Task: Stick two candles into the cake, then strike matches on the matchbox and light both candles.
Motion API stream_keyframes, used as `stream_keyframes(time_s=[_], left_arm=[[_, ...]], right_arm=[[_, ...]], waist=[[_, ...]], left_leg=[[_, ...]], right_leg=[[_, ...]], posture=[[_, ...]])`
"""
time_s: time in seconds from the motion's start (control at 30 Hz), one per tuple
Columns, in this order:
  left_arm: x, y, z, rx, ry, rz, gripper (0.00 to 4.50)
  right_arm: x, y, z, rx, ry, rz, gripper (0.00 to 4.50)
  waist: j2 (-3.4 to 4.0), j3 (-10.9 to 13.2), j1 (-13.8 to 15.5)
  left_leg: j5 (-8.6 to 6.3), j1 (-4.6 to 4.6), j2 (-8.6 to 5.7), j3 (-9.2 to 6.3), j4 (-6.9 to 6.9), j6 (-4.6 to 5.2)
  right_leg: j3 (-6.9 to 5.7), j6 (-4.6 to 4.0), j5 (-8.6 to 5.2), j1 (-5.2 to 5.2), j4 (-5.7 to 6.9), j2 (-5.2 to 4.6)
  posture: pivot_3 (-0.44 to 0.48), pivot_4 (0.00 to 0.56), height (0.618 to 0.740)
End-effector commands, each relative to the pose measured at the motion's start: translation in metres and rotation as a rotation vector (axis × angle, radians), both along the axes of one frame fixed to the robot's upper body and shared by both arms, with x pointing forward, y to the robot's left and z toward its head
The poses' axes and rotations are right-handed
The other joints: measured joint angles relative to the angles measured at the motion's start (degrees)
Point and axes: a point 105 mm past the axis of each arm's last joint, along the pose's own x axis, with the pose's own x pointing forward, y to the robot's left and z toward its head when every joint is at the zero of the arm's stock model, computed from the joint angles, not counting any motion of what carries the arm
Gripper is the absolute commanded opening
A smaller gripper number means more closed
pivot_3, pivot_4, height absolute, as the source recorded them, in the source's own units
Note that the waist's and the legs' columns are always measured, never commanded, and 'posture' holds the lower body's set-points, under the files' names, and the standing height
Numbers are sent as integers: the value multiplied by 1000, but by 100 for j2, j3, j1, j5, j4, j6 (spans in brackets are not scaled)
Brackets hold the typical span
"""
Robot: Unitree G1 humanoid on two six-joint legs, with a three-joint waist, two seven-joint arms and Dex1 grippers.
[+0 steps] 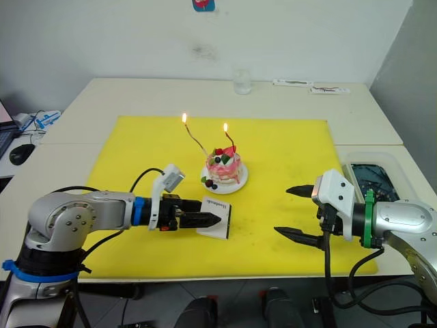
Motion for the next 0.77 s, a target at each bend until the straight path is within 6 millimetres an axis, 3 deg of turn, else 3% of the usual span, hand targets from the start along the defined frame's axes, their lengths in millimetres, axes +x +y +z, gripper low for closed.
stream_keyframes(time_s=[0.03, 0.2, 0.3, 0.4, 0.47, 0.6, 0.77], left_arm=[[-3, 13, 12, 55, -130, -27, 4465], [0, 45, 11, 245, -320, -58, 4465], [-1, 66, 24, 313, -497, -110, 4465], [-5, 80, 38, 274, -546, -74, 4465], [-10, 92, 35, 331, -555, -60, 4465], [-17, 103, 29, 402, -578, -83, 4465], [-22, 103, 23, 379, -564, -89, 4465]], right_arm=[[2, -1, 9, -34, -74, 25, 4500], [3, -6, 13, -75, -78, 46, 4500], [8, -15, 25, -60, -97, 30, 4500], [11, -22, 35, -72, -121, 28, 4500], [13, -28, 41, -96, -138, 26, 4500], [13, -36, 45, -119, -115, 38, 4500], [13, -39, 40, -146, -92, 46, 4500]], waist=[[-1, 1, -8], [-1, 1, 7], [-1, 2, 13], [-1, 6, 20], [-1, 6, 26], [1, 7, 27], [-1, 8, 39]], left_leg=[[0, 0, 0, 1, 0, 0], [0, 0, 1, 4, -3, 0], [0, -2, 1, 7, -4, -1], [-1, -3, 4, 21, -5, 0], [-1, -4, 6, 21, -5, 0], [-2, -3, 7, 27, -9, 1], [-2, -1, 9, 28, -7, 1]], right_leg=[[1, 0, 0, 0, 0, -1], [1, -4, -2, -4, -2, -2], [2, -4, -2, -4, -8, -4], [4, -4, -2, -11, -9, -11], [1, -4, -2, -12, -8, -12], [3, -6, -4, -14, -9, -12], [2, -6, -3, -15, -8, -13]], posture=[[0, 150, 740], [0, 150, 740], [0, 150, 740], [0, 150, 740], [0, 150, 740], [0, 150, 740], [0, 150, 740]])
